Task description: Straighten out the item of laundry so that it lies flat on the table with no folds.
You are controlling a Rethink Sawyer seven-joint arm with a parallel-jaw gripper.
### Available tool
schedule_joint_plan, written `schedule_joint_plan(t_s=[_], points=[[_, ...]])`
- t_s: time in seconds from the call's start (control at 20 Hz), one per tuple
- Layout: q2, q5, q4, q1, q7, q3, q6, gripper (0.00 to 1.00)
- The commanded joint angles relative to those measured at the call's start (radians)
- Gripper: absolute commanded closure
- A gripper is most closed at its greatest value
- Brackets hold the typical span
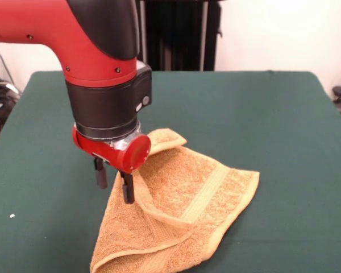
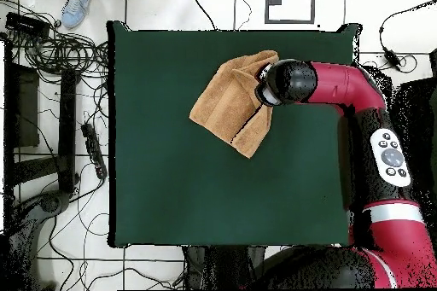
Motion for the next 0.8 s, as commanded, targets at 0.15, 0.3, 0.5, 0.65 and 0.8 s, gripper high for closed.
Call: schedule_joint_plan(t_s=[0.15,0.3,0.5,0.65,0.8], points=[[0.027,0.018,0.131,-0.013,-0.494,0.212,0.074,0.00],[0.022,0.020,0.148,-0.023,-0.499,0.236,0.075,0.00],[0.011,0.029,0.171,-0.029,-0.495,0.252,0.079,0.00],[0.034,0.022,0.174,-0.035,-0.507,0.260,0.051,0.00],[0.068,0.015,0.163,-0.042,-0.548,0.274,0.037,0.00]])
